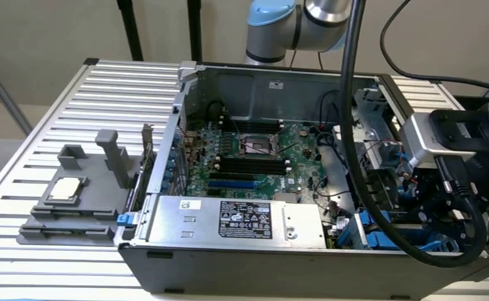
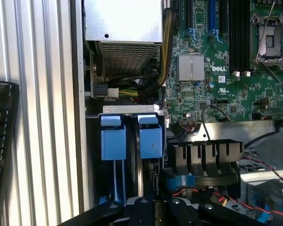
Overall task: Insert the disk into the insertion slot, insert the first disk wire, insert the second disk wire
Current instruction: 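Insert the first disk wire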
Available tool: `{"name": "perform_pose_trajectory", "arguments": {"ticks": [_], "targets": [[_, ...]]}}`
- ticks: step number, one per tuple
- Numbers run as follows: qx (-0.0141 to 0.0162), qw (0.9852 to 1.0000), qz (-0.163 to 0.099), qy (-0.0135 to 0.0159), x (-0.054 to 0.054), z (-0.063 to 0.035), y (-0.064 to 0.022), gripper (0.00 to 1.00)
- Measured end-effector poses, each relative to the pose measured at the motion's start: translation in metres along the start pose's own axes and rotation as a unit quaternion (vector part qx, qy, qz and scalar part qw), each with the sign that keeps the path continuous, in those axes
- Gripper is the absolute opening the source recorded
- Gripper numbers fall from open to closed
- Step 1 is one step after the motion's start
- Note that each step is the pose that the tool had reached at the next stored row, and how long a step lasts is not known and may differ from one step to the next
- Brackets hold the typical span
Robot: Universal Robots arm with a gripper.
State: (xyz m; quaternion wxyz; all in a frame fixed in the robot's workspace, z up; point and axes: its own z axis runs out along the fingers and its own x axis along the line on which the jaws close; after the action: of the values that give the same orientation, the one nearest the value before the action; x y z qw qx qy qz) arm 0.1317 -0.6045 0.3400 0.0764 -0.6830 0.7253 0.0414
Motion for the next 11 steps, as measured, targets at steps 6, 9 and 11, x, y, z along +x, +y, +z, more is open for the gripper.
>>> {"name": "perform_pose_trajectory", "arguments": {"ticks": [6,9,11], "targets": [[0.0007,1.0000,0.000,0.0097,-0.0075,0.0017,0.0005,0.16],[0.0013,0.9998,0.001,0.0177,-0.0093,0.0020,0.0006,0.16],[0.0017,0.9997,0.001,0.0231,-0.0106,0.0023,0.0007,0.16]]}}
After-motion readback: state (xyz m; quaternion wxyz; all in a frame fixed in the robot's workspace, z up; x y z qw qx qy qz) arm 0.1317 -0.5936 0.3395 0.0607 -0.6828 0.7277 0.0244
